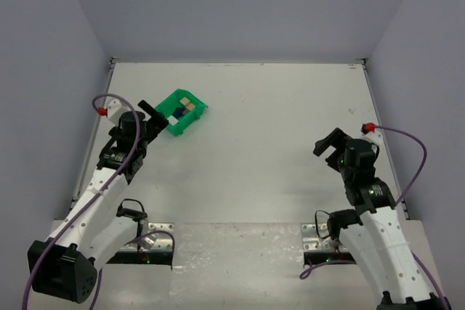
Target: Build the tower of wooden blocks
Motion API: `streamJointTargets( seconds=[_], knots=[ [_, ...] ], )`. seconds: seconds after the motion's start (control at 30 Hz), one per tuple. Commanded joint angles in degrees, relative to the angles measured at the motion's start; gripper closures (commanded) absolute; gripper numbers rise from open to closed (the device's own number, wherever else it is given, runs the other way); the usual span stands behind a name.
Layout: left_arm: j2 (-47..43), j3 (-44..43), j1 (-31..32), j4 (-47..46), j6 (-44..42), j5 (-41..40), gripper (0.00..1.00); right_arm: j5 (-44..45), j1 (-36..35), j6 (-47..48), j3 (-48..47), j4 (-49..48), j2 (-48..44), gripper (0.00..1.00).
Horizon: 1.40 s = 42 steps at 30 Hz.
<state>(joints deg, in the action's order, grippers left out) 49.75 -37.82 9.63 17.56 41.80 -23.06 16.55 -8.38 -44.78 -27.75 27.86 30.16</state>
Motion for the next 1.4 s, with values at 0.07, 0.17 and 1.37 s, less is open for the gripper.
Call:
streamJointTargets(
  seconds=[0.07,0.17,1.37],
  knots=[
    [6.7,-2.8,-0.3,-3.4,0.5,1.1,0.0,0.6,0.2,1.4,0.4,-3.6,0.5,0.01],
    [11.7,-4.0,-0.3,-5.4,0.6,2.3,0.0,0.4,0.2,1.4,0.7,-4.3,1.1,0.01],
    [35.7,-26.5,5.8,-2.1,-8.6,-12.8,1.0,-2.9,0.1,4.0,0.1,-2.6,3.2,0.01]
  ],
)
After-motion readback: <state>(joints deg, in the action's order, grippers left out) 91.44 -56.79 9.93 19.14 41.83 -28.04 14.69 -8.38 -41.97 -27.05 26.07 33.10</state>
